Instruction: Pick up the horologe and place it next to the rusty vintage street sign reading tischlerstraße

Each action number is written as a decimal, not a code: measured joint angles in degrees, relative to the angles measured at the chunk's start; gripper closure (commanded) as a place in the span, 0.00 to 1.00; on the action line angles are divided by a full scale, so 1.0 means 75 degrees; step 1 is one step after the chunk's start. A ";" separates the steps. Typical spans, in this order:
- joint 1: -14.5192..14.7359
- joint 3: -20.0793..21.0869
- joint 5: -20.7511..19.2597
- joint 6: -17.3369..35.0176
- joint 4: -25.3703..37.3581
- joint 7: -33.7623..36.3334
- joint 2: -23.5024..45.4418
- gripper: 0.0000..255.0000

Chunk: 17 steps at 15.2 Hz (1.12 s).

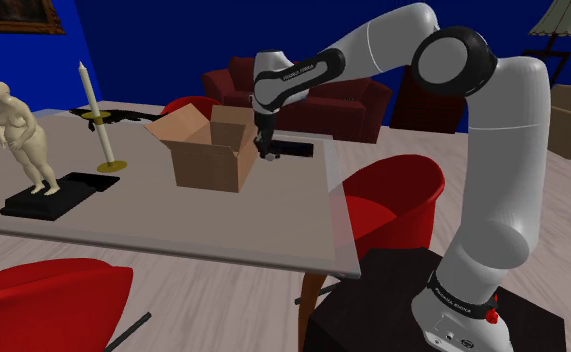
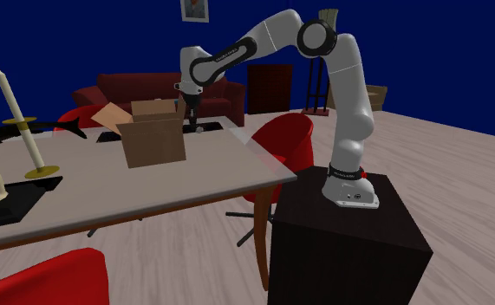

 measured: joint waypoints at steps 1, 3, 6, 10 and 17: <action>0.0007 -0.0001 -0.0011 0.0087 -0.0049 0.0018 0.0040 1.00; 0.0012 -0.0005 -0.0028 0.0256 -0.0149 0.0041 0.0108 1.00; 0.0013 -0.0019 -0.0055 0.0504 -0.0277 0.0070 0.0214 1.00; 0.0024 -0.0035 -0.0095 0.0863 -0.0401 0.0130 0.0264 1.00; 0.0023 -0.0029 -0.0096 0.0930 -0.0364 0.0106 0.0312 0.00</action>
